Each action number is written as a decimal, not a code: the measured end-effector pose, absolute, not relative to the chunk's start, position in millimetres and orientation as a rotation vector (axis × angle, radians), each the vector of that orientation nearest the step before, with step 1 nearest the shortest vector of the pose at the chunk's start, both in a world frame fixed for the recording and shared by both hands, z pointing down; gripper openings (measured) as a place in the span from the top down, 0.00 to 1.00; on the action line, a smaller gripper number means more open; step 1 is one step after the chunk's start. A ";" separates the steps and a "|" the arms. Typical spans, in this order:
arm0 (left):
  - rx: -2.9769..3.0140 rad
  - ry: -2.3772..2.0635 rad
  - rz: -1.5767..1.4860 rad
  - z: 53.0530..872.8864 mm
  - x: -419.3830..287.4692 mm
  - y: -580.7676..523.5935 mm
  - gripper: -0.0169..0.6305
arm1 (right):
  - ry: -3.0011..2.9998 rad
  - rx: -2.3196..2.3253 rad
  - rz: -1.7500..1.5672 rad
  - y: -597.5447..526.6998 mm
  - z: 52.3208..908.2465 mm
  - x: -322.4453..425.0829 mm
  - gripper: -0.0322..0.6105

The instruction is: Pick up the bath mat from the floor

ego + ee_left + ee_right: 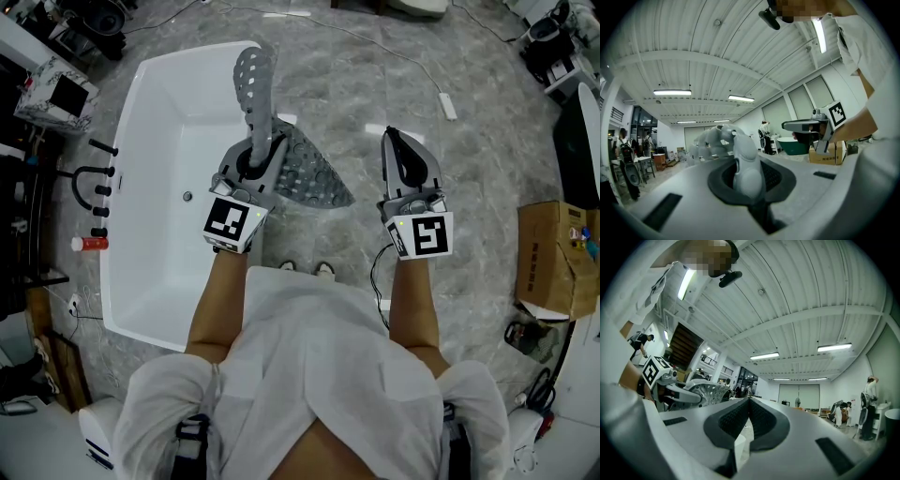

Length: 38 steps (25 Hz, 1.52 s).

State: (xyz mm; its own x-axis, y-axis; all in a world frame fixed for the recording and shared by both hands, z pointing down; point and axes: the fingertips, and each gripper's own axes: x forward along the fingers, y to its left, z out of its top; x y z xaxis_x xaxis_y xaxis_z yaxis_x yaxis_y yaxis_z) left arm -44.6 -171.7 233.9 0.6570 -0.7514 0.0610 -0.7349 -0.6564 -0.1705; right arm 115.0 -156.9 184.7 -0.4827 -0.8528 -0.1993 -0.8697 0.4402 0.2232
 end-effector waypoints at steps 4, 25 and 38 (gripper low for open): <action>-2.716 1.213 -0.167 231.1 -46.6 -171.4 0.94 | 2.612 -1.567 0.468 -154.5 182.7 113.4 0.91; -2.732 1.234 -0.184 232.8 -46.8 -169.5 0.94 | 2.558 -1.456 0.486 -144.6 167.7 113.4 0.91; -2.719 1.237 -0.179 227.6 -49.4 -167.7 0.94 | 2.600 -1.453 0.585 -134.5 161.4 110.0 0.91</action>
